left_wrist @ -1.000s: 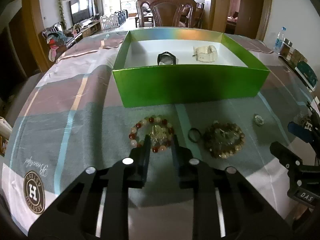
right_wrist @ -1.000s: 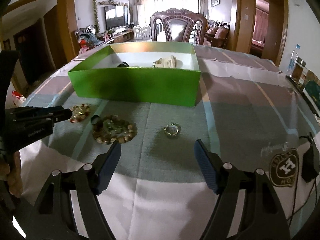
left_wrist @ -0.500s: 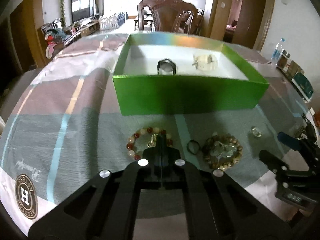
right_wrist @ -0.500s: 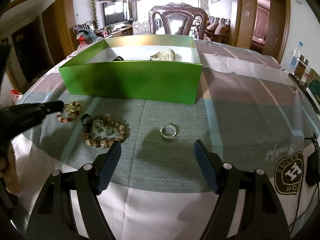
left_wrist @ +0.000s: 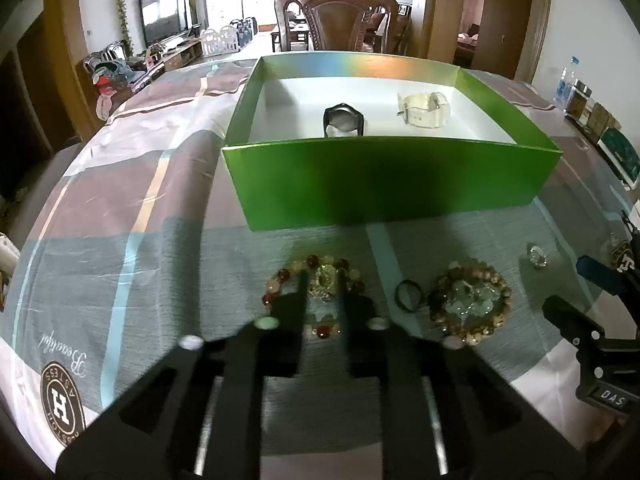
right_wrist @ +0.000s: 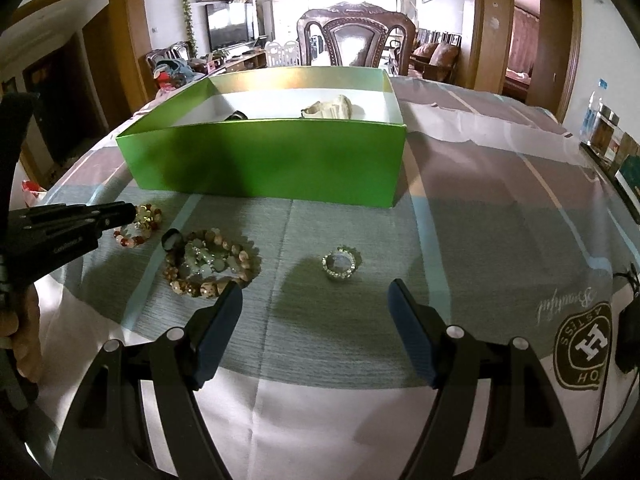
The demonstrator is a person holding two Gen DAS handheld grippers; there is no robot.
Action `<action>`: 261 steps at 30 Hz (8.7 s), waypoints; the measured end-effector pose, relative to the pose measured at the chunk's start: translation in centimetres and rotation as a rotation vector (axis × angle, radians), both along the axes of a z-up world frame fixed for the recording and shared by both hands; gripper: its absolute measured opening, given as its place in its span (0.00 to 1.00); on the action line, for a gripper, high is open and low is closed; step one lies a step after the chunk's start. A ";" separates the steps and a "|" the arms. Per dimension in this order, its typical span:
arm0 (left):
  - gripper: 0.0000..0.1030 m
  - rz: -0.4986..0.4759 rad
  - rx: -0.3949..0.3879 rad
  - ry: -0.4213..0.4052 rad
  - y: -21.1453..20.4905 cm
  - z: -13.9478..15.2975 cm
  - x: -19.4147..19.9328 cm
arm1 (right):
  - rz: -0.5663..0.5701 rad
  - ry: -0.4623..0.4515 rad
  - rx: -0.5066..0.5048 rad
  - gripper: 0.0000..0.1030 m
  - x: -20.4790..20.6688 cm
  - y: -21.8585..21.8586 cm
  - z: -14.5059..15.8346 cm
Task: Organize jewelry
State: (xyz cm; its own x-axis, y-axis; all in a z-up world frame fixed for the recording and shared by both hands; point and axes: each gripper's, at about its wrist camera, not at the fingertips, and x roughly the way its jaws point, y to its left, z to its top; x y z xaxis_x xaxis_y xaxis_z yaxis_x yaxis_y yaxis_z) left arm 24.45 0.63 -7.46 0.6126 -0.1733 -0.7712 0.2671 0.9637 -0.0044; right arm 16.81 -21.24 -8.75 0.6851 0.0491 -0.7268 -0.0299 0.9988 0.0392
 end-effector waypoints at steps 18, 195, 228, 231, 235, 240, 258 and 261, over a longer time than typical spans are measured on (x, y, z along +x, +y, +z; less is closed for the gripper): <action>0.12 0.027 -0.082 -0.012 0.6 0.5 0.1 | 0.004 0.003 0.008 0.72 0.0 0.0 -0.1; 0.85 0.045 -0.087 -0.230 5.8 7.8 -18.3 | 0.033 -0.248 0.115 0.60 -14.8 1.8 7.7; 0.38 0.010 0.014 0.055 2.5 -0.9 -0.2 | 0.069 -0.091 0.068 0.60 -5.4 1.6 3.3; 0.33 0.012 -0.003 0.058 2.4 -1.0 0.9 | 0.079 -0.070 0.047 0.57 -3.6 2.0 2.9; 0.27 0.012 0.013 0.055 1.8 -1.5 1.9 | 0.090 -0.022 0.033 0.47 -1.3 2.4 2.0; 0.08 0.006 -0.026 0.054 2.5 -1.4 1.6 | 0.098 0.031 0.014 0.40 0.6 2.9 0.2; 0.07 -0.032 -0.154 -0.139 4.7 6.7 -5.4 | 0.149 0.071 0.001 0.00 1.6 4.6 -0.3; 0.07 -0.042 -0.162 -0.160 5.1 8.0 -6.3 | 0.131 0.065 0.030 0.00 1.3 4.1 -0.4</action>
State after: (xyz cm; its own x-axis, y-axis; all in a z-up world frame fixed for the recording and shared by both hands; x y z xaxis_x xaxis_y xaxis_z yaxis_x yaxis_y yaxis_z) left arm 18.19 5.69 0.51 0.7143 -0.3152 -0.6249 0.3167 0.9418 -0.1130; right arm 18.11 -17.16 -9.11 0.6232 0.1570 -0.7662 -0.1565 0.9849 0.0746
